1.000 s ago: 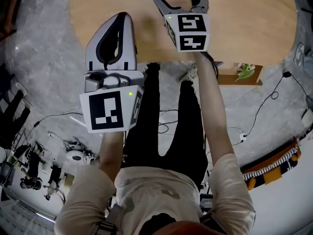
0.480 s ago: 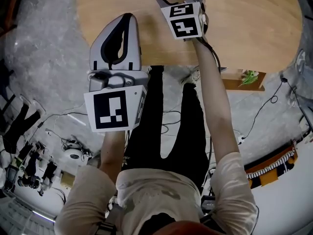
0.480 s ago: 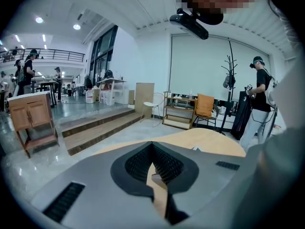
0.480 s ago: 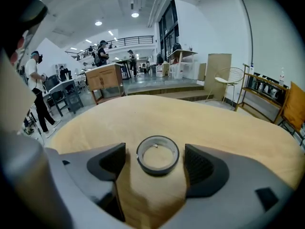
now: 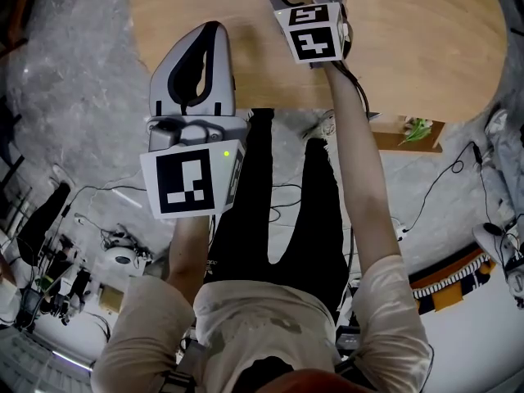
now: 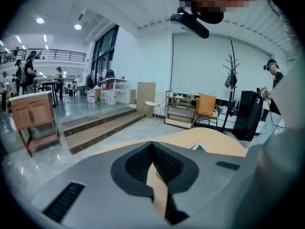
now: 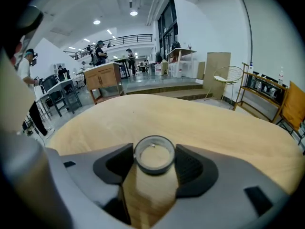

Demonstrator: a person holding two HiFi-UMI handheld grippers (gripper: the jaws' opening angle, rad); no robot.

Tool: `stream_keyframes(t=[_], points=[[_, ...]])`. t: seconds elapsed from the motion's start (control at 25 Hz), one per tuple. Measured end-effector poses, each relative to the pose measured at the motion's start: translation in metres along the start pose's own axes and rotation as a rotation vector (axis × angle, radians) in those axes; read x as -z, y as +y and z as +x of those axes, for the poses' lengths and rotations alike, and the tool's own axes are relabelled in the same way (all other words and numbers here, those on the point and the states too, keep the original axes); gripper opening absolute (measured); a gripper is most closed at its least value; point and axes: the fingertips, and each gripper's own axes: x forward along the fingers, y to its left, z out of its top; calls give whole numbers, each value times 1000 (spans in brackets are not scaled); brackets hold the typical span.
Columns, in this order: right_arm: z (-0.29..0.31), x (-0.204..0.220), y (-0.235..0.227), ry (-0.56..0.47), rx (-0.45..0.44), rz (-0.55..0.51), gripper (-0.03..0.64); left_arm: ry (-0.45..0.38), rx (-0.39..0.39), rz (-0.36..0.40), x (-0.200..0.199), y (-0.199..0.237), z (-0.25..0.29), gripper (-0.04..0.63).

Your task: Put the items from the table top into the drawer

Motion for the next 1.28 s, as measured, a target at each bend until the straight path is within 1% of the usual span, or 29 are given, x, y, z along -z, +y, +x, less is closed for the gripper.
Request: stream_keyframes(t=[0.04,0.2,0.36,0.44,0.48,0.56,0.64,0.72,0.8,0.84,0.92,1.0,1.08,1.28], points=[[-1,-1,-1,-3,4,0,272,1,-1,1,0,0,-1,8],[-3,2,-3,-8,12,0,268,1,0,0,2,-6,-4,8],[1,6,-5,18,17,19,265,4,1,-2,6,-8,-1,8],[-2,4,-6,23,23,45,265,5,5,4,8,-11,-1,8],[-8,-1,-5,5,31,59,264,1,7,5,8,-14,-3,8],[-33,-18,-2,-65,49,71,264,-2,11,6,11,-25,-12,8],[-75,-39,-1,-168,55,92,264,-1,16,11,13,-41,-23,8],[-134,-63,-9,-318,49,149,264,-6,24,26,11,-63,-29,8],[-197,-89,-24,-477,67,212,264,-11,34,41,2,-82,-27,8],[-223,-103,-30,-544,83,239,264,-17,40,42,-6,-85,-24,8],[-259,-124,-36,-647,118,288,264,-35,50,33,-20,-79,-14,8],[-287,-130,-41,-715,161,326,264,-48,64,29,-28,-77,-7,8],[-310,-123,-49,-754,207,343,264,-53,82,36,-32,-85,-3,8],[-342,-103,-76,-770,279,373,264,-68,131,32,-47,-122,3,8]])
